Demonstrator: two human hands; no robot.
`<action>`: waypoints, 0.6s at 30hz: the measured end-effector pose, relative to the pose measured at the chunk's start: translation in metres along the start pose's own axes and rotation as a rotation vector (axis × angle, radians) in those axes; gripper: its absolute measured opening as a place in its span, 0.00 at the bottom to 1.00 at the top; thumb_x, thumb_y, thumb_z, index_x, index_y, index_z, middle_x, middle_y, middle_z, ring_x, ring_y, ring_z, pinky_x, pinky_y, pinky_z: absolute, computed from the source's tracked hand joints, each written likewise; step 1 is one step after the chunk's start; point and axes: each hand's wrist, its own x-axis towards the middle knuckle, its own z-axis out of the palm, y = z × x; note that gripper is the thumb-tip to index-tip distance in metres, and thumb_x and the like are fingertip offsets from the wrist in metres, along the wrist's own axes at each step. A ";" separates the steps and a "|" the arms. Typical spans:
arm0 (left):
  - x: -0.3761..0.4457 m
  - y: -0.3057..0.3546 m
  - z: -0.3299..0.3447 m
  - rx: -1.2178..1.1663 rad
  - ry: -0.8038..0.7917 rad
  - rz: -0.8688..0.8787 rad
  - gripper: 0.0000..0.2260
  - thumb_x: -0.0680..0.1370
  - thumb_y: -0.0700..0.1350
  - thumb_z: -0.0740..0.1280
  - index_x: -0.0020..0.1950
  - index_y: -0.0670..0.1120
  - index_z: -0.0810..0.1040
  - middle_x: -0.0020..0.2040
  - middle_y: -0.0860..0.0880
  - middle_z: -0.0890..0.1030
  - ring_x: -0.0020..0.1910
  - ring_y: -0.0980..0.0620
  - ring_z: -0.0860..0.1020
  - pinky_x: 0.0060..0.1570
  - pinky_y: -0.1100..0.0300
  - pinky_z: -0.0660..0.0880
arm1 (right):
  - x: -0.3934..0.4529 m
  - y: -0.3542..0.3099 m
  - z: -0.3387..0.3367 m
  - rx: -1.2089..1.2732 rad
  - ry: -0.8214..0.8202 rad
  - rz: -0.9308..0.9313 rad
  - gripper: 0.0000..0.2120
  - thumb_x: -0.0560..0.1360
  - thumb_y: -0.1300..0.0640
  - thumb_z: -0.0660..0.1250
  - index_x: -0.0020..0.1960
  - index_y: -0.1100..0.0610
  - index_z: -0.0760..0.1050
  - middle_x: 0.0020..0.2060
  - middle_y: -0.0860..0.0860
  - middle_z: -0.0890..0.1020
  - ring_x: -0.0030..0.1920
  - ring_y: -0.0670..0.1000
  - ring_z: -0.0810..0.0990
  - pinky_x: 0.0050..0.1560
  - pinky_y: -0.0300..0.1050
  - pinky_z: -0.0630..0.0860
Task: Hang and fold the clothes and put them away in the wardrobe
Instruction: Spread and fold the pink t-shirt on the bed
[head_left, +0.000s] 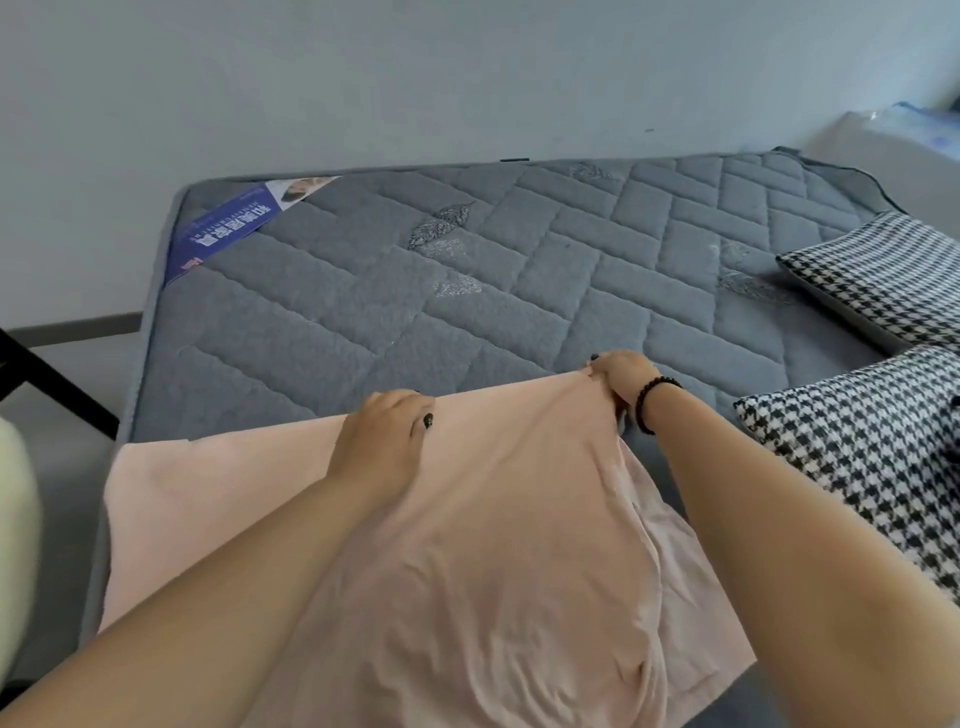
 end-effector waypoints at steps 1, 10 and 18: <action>0.006 0.000 0.002 -0.003 0.015 -0.011 0.13 0.81 0.42 0.59 0.63 0.49 0.78 0.62 0.53 0.77 0.60 0.47 0.72 0.58 0.54 0.68 | 0.000 0.005 -0.006 0.152 -0.069 0.007 0.15 0.77 0.67 0.53 0.40 0.54 0.74 0.35 0.51 0.73 0.32 0.48 0.69 0.29 0.37 0.66; 0.015 -0.013 0.018 -0.161 0.159 -0.161 0.06 0.77 0.42 0.66 0.49 0.49 0.81 0.49 0.51 0.78 0.52 0.47 0.73 0.51 0.53 0.70 | 0.010 0.028 -0.014 0.055 -0.322 -0.202 0.10 0.76 0.68 0.64 0.46 0.57 0.80 0.39 0.52 0.83 0.39 0.49 0.79 0.41 0.42 0.77; 0.018 -0.015 0.019 -0.252 0.175 -0.263 0.04 0.78 0.44 0.66 0.45 0.53 0.79 0.46 0.56 0.75 0.51 0.52 0.74 0.44 0.58 0.67 | 0.019 0.034 -0.019 0.627 -0.499 -0.104 0.28 0.67 0.75 0.56 0.62 0.56 0.73 0.56 0.56 0.81 0.50 0.52 0.79 0.43 0.43 0.65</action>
